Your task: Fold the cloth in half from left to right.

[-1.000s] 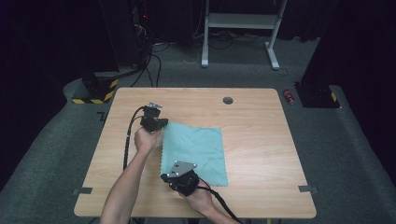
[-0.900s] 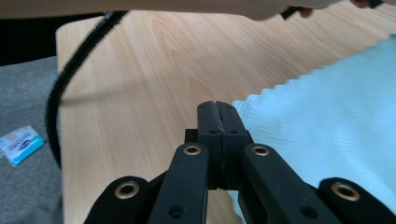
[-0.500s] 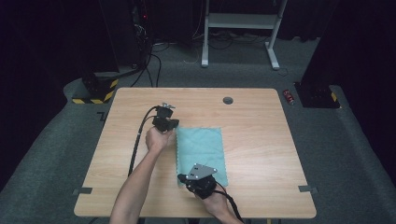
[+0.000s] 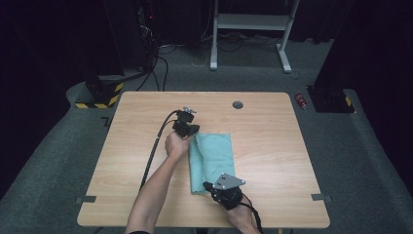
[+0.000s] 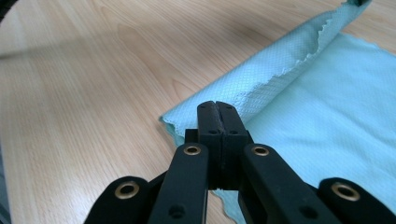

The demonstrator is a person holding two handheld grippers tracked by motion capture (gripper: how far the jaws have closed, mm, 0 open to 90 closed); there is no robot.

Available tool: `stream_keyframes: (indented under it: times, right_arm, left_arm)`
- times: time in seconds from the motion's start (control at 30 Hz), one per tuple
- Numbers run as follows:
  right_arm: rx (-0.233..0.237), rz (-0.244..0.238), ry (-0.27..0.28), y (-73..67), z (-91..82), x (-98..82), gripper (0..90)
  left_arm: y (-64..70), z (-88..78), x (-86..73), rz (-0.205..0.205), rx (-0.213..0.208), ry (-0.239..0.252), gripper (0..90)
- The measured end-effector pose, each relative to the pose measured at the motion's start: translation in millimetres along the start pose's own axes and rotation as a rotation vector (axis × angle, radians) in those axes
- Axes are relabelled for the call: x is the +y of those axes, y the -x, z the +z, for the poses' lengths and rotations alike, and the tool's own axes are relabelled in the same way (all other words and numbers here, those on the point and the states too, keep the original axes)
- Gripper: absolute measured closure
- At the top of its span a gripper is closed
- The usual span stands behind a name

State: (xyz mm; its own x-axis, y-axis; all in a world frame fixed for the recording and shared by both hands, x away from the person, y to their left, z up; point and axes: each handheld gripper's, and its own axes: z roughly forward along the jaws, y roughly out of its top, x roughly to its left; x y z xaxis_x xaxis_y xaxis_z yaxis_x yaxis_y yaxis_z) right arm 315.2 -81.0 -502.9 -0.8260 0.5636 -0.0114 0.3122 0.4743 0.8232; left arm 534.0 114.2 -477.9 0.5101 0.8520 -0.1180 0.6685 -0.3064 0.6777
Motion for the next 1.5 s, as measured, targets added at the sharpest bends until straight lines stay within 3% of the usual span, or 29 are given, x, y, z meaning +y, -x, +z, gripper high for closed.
stream_keyframes:
  times: [0.33, 0.6, 0.83, 1.1, 1.5]
  right_arm:
    - [-0.048, 0.035, -0.003, 13.7, -12.6, -18.4, 90.0]
    - [-0.094, 0.047, -0.013, 22.1, -26.2, -31.3, 90.0]
    - [-0.136, 0.061, -0.016, 29.5, -38.3, -41.3, 90.0]
    - [-0.151, 0.067, -0.016, 32.2, -47.0, -48.6, 90.0]
    - [-0.163, 0.076, -0.059, 36.1, -52.6, -58.3, 90.0]
  left_arm:
    - [17.5, 15.1, 9.4, 0.032, -0.04, -0.001, 89.9]
    - [29.3, 26.3, 15.2, 0.017, -0.079, 0.019, 90.0]
    - [44.6, 36.5, 21.8, 0.056, -0.093, 0.022, 90.0]
    - [58.2, 44.2, 28.4, 0.093, -0.118, 0.021, 90.0]
    - [75.4, 61.2, 30.3, 0.137, -0.131, -0.006, 89.8]
